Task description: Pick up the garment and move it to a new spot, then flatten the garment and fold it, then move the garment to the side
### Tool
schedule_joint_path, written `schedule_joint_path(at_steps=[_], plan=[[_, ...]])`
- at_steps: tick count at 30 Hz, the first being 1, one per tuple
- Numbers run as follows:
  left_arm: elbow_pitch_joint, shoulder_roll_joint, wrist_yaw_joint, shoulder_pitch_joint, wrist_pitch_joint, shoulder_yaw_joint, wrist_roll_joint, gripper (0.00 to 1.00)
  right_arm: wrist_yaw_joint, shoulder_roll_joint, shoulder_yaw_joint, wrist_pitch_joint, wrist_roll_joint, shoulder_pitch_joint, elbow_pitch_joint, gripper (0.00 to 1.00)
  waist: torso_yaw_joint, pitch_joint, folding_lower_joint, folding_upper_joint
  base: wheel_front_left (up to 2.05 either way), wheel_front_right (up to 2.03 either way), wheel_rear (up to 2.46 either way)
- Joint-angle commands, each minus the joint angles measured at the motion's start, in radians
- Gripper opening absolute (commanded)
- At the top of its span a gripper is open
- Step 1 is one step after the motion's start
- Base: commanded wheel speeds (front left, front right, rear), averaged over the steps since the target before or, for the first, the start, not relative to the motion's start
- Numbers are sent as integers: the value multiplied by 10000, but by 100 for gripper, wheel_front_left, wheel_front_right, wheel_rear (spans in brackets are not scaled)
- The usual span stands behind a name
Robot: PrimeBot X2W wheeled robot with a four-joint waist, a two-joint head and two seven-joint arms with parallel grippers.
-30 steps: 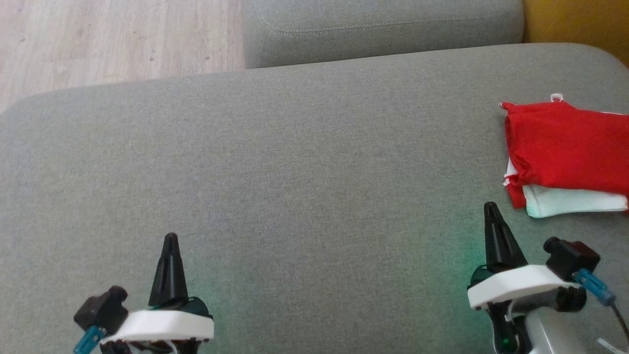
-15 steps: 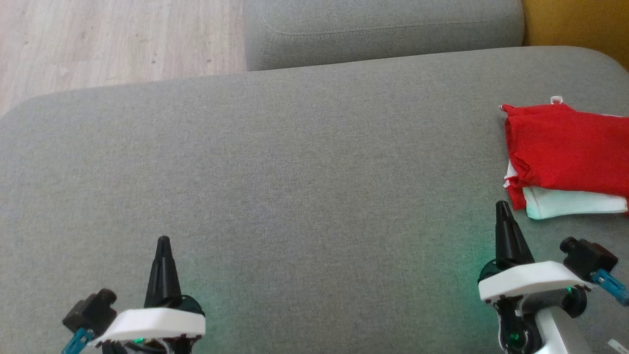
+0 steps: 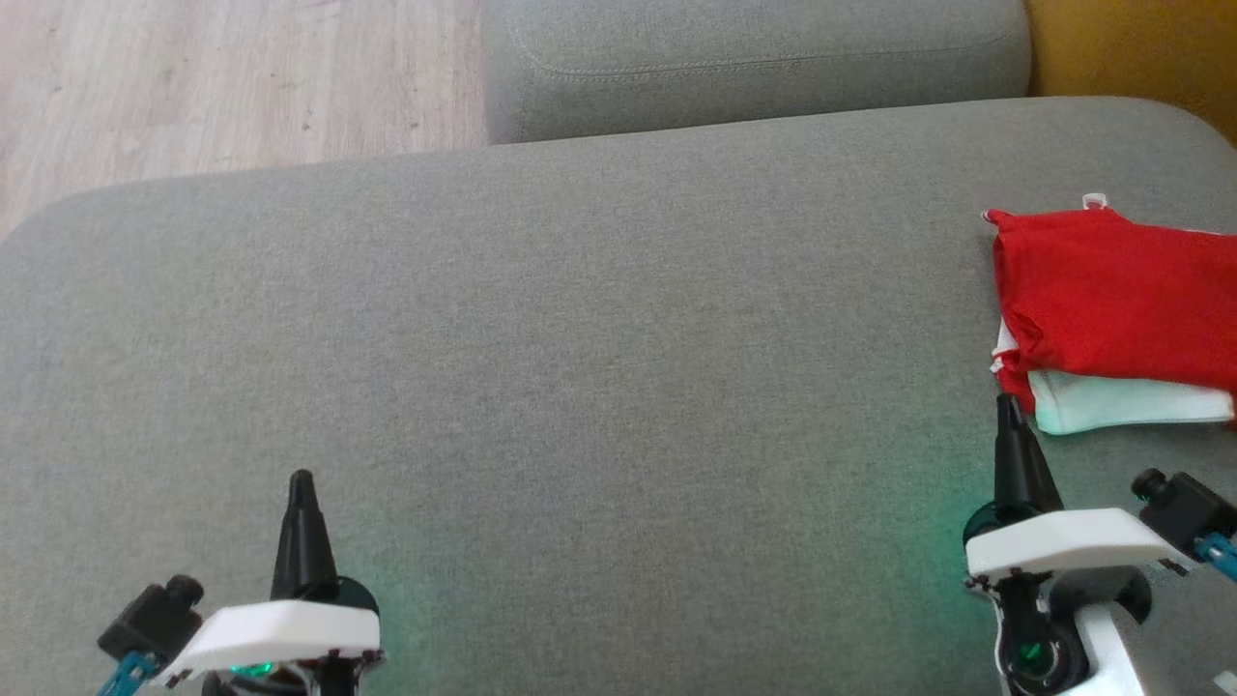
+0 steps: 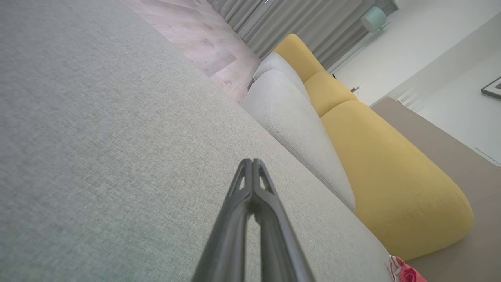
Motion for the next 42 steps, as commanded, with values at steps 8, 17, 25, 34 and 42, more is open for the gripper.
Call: schedule_joint_path(at_steps=[8, 17, 25, 34, 42], plan=[[-341, 159, -30, -542, 256, 336, -851, 0, 30, -151, -77, 251, 1031, -311, -462, 0, 17, -42, 0, 0, 0, 0, 0], [-355, 175, -35, -582, 507, 505, -1686, 0, 35, -161, -211, 503, 2034, -285, -563, 0, 35, -90, 0, 0, 0, 0, 0], [-367, 184, -40, -618, 734, 660, -2422, 0, 39, -168, -334, 729, 2920, -262, -652, 0, 51, -133, 0, 0, 0, 0, 0], [-381, 192, -46, -664, 1024, 861, -3340, 0, 45, -172, -493, 1017, 4027, -234, -763, 0, 71, -186, 0, 0, 0, 0, 0], [-392, 196, -51, -701, 1259, 1025, -4071, 0, 49, -173, -623, 1249, 4910, -212, -852, 0, 87, -229, 0, 0, 0, 0, 0]])
